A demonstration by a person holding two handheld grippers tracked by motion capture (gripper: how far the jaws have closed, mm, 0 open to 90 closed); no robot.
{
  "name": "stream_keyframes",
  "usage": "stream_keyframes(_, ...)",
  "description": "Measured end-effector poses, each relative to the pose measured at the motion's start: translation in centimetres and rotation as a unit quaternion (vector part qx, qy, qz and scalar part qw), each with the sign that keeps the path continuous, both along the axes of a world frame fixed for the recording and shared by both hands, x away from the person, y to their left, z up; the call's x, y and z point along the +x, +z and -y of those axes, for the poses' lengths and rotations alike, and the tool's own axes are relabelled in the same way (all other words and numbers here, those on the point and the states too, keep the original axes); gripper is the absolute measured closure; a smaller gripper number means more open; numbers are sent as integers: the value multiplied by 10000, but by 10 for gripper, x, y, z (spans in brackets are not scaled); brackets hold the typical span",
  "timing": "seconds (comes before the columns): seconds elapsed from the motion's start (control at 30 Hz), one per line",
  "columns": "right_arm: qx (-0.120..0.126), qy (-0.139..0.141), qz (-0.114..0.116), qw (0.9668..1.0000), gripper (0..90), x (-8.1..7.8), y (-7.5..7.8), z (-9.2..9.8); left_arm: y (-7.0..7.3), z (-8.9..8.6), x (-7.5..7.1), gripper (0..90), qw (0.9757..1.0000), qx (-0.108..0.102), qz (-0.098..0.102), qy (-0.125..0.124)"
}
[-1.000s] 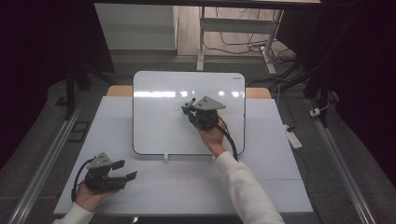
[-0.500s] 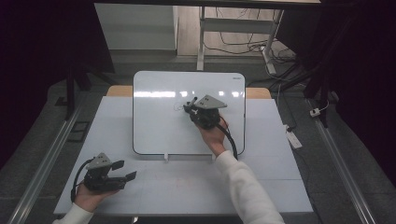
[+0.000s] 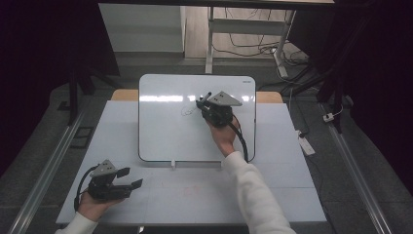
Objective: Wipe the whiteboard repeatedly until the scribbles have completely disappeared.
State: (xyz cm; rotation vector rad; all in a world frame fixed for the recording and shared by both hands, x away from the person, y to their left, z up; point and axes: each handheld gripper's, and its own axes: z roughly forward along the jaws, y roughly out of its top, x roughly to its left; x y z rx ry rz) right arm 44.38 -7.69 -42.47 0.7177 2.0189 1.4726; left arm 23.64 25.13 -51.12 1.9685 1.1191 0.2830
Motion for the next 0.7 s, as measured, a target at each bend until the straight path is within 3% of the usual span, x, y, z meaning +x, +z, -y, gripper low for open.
stream_keyframes(0.13, -358, 482, -54, 9982, 774, -14, -14, -20, 0, 0, -1, 289, 10000, 12, 20, 4)
stream_keyframes(0.2, -286, 417, -45, 9987, 774, -12, -11, -19, 1, -1, -2, 289, 10000, 6, 32, 5)
stream_keyframes(0.3, -104, 8, 98, 9999, 774, -2, -2, -9, 1, -1, -2, 289, 10000, 9, 41, 12)
stream_keyframes(0.37, 60, -104, 45, 9999, 774, 2, 1, -4, 1, -1, -1, 289, 10000, 5, 27, 1)
stream_keyframes(0.43, 26, -11, -26, 10000, 774, -1, -2, -7, 0, -1, 0, 289, 10000, 2, 16, 4)
stream_keyframes(0.5, -178, 284, -79, 9994, 774, -8, -8, -16, 0, -1, 0, 289, 10000, 2, 19, 1)
stream_keyframes(0.57, -313, 340, 26, 9989, 775, -11, -9, -20, 0, 0, -1, 289, 10000, 6, 16, 5)
stream_keyframes(0.7, 140, -1, -54, 9999, 774, 1, -2, -11, 1, -1, -1, 289, 10000, 4, 23, 12)
